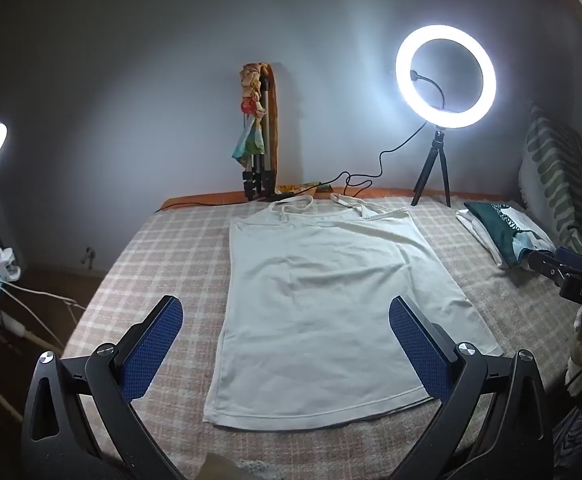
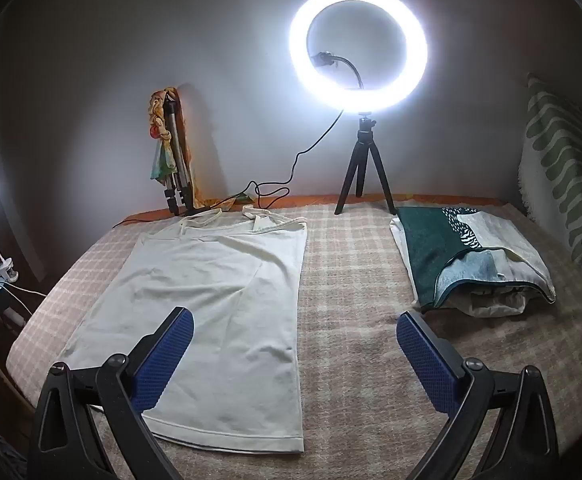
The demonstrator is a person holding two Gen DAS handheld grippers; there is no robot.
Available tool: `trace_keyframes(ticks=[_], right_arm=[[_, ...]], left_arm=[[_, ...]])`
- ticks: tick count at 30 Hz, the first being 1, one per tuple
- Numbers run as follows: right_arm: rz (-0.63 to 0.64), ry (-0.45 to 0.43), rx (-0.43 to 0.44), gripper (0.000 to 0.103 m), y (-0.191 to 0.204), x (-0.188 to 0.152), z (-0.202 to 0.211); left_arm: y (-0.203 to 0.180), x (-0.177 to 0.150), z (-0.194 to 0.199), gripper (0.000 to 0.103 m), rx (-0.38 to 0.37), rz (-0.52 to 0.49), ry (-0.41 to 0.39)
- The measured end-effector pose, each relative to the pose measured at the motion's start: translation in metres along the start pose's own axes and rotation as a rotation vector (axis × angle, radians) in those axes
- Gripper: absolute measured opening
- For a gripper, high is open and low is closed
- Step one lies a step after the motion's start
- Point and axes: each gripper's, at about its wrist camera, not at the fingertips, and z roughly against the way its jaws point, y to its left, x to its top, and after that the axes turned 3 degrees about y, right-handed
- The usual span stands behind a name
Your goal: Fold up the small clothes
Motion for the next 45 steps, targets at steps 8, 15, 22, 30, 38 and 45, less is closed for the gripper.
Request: trace_keyframes(ticks=[8, 15, 22, 30, 38, 45], right_arm=[[0.004, -0.003, 0.000, 0.103, 0.000, 0.000, 0.000], [0.003, -0.005, -0.001, 0.103, 0.001, 0.000, -0.001], [0.014, -0.005, -0.002, 0.103, 0.003, 0.001, -0.001], [0.014, -0.009, -0.001, 0.103, 0.004, -0.001, 0.000], [0.014, -0.011, -0.001, 0.103, 0.003, -0.001, 0.000], [0.014, -0.011, -0.003, 0.103, 0.004, 0.000, 0.000]], left_arm=[[0.002, 0.000, -0.001, 0.103, -0.006, 0.010, 0.002], [0.007, 0.004, 0.001, 0.103, 0.002, 0.023, -0.009], [0.010, 0.005, 0.000, 0.103, 0.000, 0.027, -0.012], [0.009, 0.005, 0.000, 0.103, 0.011, 0.032, -0.011], [0.009, 0.005, 0.000, 0.103, 0.013, 0.030, -0.019], [0.010, 0.004, 0.001, 0.103, 0.012, 0.030, -0.021]])
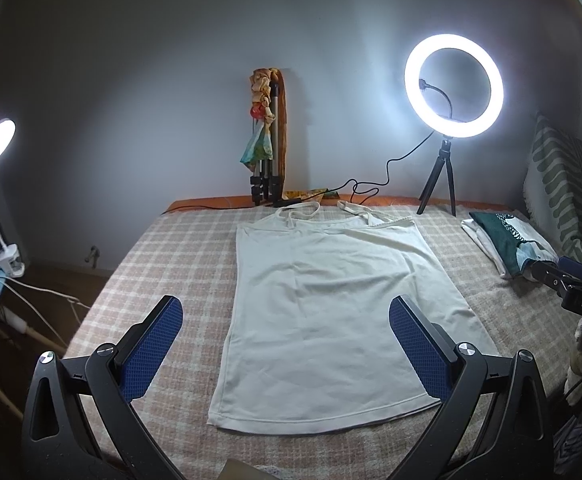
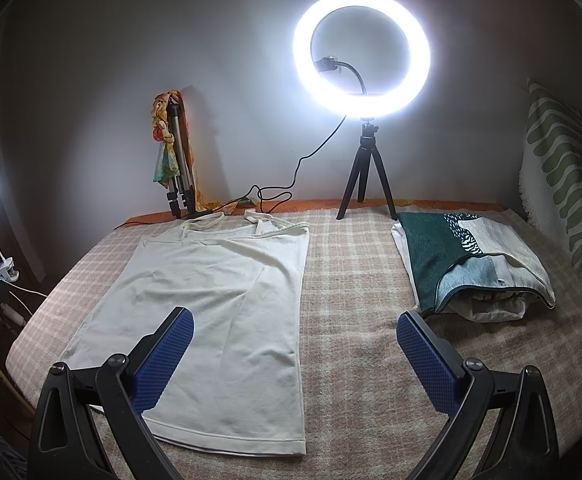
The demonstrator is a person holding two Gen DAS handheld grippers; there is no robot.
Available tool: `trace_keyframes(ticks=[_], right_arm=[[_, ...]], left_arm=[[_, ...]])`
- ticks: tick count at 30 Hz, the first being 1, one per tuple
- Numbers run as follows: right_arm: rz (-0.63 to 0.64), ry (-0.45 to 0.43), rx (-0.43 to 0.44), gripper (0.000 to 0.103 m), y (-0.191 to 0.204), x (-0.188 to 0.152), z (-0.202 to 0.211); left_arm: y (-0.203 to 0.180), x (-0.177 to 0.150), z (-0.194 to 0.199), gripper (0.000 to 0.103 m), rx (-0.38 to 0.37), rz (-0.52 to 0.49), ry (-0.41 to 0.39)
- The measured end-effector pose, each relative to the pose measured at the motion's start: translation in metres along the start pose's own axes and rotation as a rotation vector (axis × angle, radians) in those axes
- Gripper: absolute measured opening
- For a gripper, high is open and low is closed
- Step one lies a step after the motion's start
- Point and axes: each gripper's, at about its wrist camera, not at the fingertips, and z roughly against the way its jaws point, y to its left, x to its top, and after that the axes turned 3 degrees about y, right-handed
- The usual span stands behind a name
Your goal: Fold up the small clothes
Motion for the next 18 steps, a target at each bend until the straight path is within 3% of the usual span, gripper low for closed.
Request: trace_keyframes(ticks=[18], right_arm=[[-0.001, -0.003, -0.001, 0.103, 0.0002, -0.0002, 0.0003]], left_arm=[[-0.0015, -0.0011, 0.0037, 0.103, 0.004, -0.003, -0.007]])
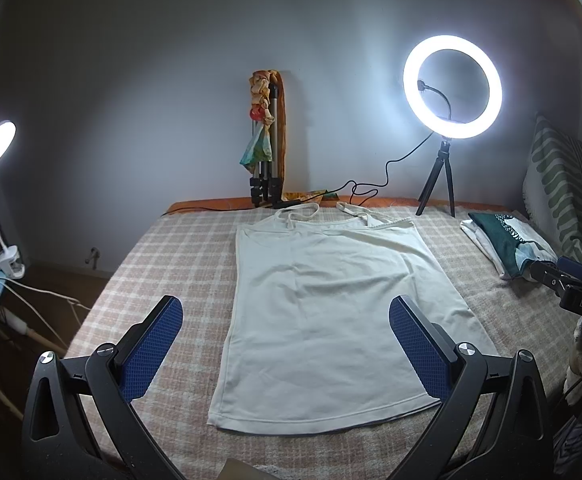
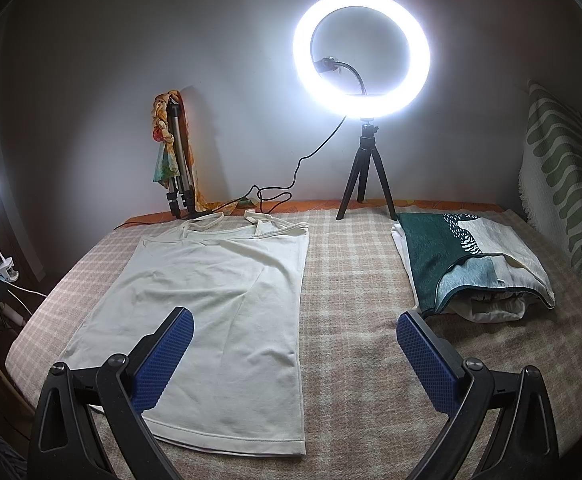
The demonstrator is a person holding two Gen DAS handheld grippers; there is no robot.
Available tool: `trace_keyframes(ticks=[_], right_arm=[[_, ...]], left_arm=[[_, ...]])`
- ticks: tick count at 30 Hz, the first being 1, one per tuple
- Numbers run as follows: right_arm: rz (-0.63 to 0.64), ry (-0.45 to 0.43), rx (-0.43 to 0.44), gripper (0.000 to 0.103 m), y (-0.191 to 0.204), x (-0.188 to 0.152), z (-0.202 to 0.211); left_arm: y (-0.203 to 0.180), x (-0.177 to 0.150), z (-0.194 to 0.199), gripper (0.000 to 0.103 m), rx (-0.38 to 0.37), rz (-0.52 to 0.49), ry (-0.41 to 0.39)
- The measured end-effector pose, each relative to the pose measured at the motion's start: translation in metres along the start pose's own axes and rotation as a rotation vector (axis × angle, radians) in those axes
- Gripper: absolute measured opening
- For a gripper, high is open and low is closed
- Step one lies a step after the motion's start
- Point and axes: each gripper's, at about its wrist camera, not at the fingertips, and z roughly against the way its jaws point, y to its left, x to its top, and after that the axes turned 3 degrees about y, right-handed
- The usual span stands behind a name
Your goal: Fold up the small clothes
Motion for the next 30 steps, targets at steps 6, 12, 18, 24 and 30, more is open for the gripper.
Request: trace_keyframes(ticks=[6, 12, 18, 24, 30], right_arm=[[0.002, -0.001, -0.001, 0.103, 0.0003, 0.0005, 0.0008], [0.002, 0.000, -0.001, 0.103, 0.0004, 0.0008, 0.0010], [0.002, -0.001, -0.001, 0.103, 0.0004, 0.0005, 0.0009], [-0.002, 0.001, 0.001, 0.103, 0.0003, 0.0018, 0.0007], [0.001, 0.000, 0.001, 0.103, 0.0003, 0.0025, 0.0004]], left_arm=[[0.0003, 0.0003, -0.0004, 0.103, -0.001, 0.002, 0.001], [-0.0002, 0.0003, -0.0001, 0.103, -0.001, 0.001, 0.001], [-0.0006, 0.0003, 0.0003, 0.103, -0.001, 0.001, 0.002], [-0.0009, -0.0004, 0.0010, 0.103, -0.002, -0.001, 0.005], [-0.0004, -0.0018, 0.0012, 0.103, 0.000, -0.001, 0.010]])
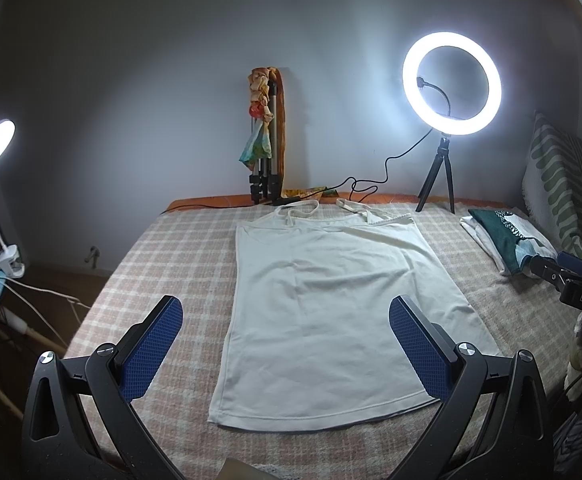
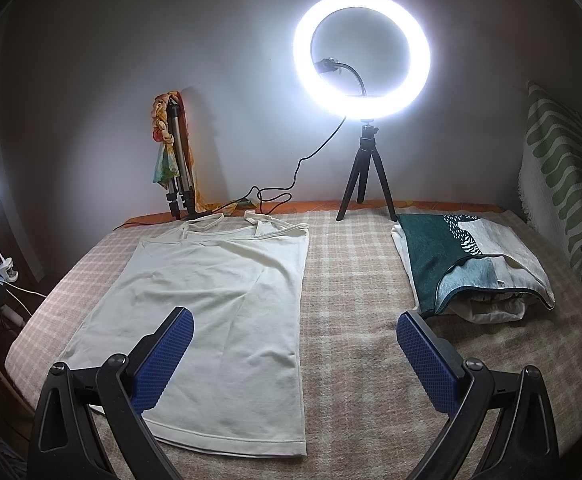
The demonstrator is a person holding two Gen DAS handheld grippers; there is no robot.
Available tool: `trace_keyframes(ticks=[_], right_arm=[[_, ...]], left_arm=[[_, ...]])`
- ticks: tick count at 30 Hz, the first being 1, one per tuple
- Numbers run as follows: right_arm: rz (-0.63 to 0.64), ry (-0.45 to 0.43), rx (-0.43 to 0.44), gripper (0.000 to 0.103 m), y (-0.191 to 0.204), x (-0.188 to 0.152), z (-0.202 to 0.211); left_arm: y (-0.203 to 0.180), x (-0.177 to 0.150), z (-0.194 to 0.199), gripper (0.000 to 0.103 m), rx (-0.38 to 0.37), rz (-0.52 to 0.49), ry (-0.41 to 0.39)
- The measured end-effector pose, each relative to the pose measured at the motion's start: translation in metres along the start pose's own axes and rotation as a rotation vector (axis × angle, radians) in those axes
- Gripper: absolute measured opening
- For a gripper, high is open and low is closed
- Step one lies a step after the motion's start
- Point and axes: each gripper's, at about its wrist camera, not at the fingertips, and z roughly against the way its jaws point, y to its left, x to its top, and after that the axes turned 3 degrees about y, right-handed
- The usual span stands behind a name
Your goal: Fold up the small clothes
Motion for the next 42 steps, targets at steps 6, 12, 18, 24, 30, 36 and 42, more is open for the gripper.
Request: trace_keyframes(ticks=[6, 12, 18, 24, 30, 36, 42], right_arm=[[0.000, -0.001, -0.001, 0.103, 0.001, 0.000, 0.000], [0.001, 0.013, 0.007, 0.103, 0.004, 0.006, -0.007], [0.008, 0.023, 0.041, 0.103, 0.015, 0.012, -0.019], [0.059, 0.001, 0.091, 0.103, 0.038, 0.019, -0.026], [0.052, 0.063, 0.181, 0.103, 0.061, 0.028, -0.049], [0.145, 0.088, 0.212, 0.103, 0.101, 0.052, -0.074], [0.222, 0.176, 0.315, 0.103, 0.149, 0.074, -0.108]], left_arm=[[0.005, 0.000, -0.002, 0.103, 0.010, 0.001, 0.010], [0.018, 0.003, -0.004, 0.103, -0.013, 0.018, 0.036], [0.032, -0.004, -0.018, 0.103, -0.022, 0.007, 0.092], [0.060, -0.018, -0.032, 0.091, -0.078, 0.081, 0.111], [0.083, -0.033, -0.050, 0.077, -0.085, 0.133, 0.174], [0.102, -0.051, -0.072, 0.058, -0.179, 0.230, 0.274], [0.100, -0.064, -0.080, 0.049, -0.241, 0.245, 0.334]])
